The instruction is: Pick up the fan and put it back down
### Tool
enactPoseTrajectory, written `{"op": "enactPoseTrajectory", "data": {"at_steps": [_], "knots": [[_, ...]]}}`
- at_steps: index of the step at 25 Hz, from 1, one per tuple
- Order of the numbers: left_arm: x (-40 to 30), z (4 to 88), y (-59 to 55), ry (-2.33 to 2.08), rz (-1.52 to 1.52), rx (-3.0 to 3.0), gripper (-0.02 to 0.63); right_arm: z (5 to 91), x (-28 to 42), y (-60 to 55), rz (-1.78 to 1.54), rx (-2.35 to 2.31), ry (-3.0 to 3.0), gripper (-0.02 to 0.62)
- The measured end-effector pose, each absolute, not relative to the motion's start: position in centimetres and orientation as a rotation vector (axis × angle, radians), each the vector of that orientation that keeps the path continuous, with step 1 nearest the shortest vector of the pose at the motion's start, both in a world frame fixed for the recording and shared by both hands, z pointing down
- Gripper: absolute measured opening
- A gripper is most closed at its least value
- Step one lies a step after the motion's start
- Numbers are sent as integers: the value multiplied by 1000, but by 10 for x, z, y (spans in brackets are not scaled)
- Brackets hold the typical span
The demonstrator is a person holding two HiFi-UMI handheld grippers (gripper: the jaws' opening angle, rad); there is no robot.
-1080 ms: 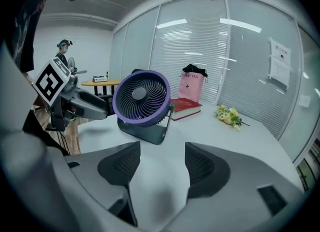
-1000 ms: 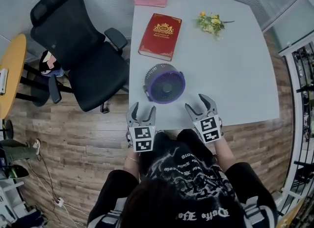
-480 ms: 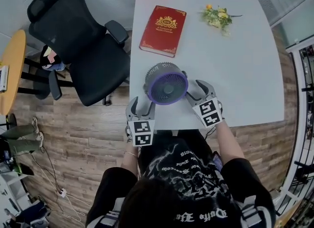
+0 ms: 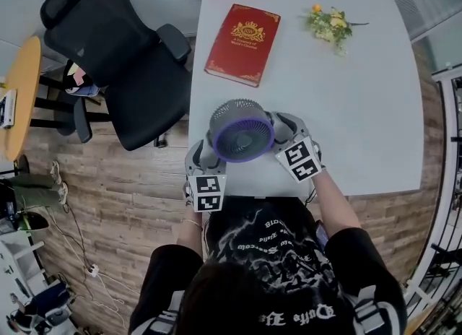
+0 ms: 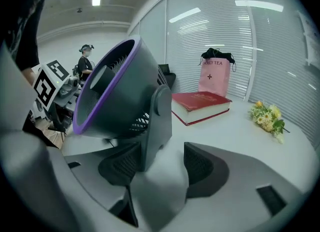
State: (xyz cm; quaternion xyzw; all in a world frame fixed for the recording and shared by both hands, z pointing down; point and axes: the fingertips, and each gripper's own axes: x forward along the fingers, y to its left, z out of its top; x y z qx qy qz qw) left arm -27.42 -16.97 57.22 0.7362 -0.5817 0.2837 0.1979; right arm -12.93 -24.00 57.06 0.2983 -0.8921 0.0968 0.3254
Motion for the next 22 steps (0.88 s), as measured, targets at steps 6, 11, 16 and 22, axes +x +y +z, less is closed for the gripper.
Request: {"op": "enactPoseTrajectory", "data": {"at_steps": [6, 11, 16, 22], "knots": [[-273, 584, -186, -1610, 821, 2051, 264, 578, -140, -254, 261, 730, -2354, 268], [-274, 587, -192, -1569, 792, 2036, 262, 583, -146, -256, 283, 675, -2356, 268], [-268, 595, -193, -1531, 846, 2062, 225, 592, -153, -253, 298, 609, -2348, 221], [-263, 593, -194, -1498, 855, 2099, 189, 592, -154, -252, 343, 610, -2349, 181]]}}
